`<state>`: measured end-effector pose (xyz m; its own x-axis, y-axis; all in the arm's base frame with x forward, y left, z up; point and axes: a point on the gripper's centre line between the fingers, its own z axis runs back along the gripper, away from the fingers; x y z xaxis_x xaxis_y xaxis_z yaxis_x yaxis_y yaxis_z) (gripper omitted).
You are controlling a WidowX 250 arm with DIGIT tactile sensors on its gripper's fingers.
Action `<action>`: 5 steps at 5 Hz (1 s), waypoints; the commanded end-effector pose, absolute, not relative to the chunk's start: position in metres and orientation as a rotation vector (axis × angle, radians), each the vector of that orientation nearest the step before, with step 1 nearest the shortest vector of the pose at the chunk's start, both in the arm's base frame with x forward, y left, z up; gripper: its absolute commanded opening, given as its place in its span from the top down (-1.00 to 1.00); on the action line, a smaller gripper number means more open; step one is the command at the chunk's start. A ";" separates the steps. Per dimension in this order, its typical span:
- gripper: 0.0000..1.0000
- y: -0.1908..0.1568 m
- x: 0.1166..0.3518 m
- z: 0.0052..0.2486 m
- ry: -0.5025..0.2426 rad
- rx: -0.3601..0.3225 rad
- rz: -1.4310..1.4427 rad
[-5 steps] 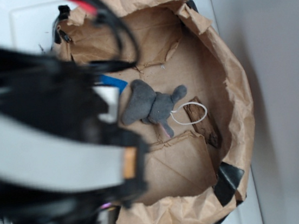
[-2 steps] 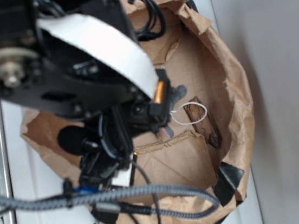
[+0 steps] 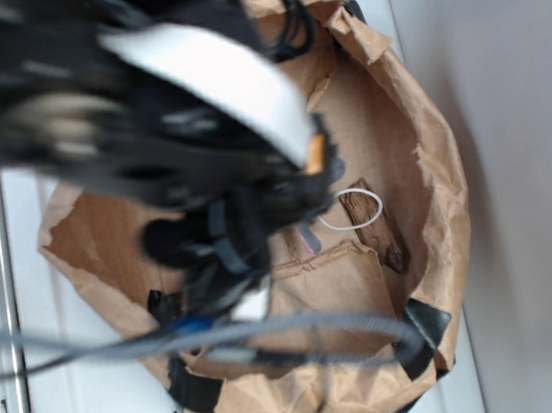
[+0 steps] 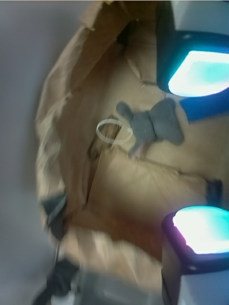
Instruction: Grab the gray animal.
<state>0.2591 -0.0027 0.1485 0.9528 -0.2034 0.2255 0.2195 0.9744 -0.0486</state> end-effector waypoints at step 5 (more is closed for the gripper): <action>1.00 -0.002 0.297 0.022 -0.291 0.251 -0.119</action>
<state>0.2954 0.0043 0.0219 0.9529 -0.1401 0.2689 0.0687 0.9635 0.2586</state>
